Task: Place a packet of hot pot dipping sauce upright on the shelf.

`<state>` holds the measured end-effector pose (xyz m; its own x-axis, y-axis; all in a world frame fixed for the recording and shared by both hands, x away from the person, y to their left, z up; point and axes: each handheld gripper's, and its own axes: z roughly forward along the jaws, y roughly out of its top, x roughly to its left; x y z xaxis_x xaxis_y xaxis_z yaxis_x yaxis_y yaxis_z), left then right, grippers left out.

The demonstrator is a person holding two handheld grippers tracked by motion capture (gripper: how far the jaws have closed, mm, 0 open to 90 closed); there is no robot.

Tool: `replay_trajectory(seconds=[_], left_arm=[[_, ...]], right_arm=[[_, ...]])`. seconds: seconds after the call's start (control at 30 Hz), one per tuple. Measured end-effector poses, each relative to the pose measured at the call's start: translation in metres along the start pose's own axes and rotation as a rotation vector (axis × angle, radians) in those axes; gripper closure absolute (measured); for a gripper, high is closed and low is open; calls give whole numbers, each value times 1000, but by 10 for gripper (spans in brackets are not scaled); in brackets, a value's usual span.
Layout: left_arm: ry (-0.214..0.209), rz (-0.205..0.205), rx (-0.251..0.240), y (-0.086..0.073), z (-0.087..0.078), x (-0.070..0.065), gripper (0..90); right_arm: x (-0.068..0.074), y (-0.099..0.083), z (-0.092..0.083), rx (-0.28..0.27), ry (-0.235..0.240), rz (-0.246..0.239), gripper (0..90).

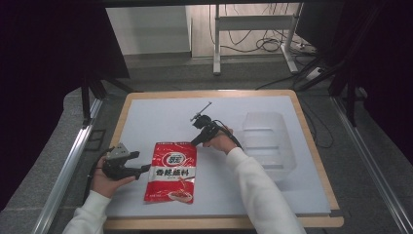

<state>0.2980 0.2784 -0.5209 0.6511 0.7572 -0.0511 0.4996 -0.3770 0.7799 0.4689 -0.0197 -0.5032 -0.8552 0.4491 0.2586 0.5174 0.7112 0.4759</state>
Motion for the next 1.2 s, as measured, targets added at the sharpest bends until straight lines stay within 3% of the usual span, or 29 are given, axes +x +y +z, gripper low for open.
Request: replay_trajectory(seconds=[0.23, 0.9, 1.2], left_arm=[[2, 3, 9, 0, 2, 0, 270], [13, -10, 21, 1, 6, 6, 270], [-12, -50, 0, 8, 14, 15, 268]], right_arm=[[12, -2, -18, -75, 13, -46, 891], [34, -18, -36, -142, 72, -115, 891], [42, -20, -40, -148, 76, -137, 891]])
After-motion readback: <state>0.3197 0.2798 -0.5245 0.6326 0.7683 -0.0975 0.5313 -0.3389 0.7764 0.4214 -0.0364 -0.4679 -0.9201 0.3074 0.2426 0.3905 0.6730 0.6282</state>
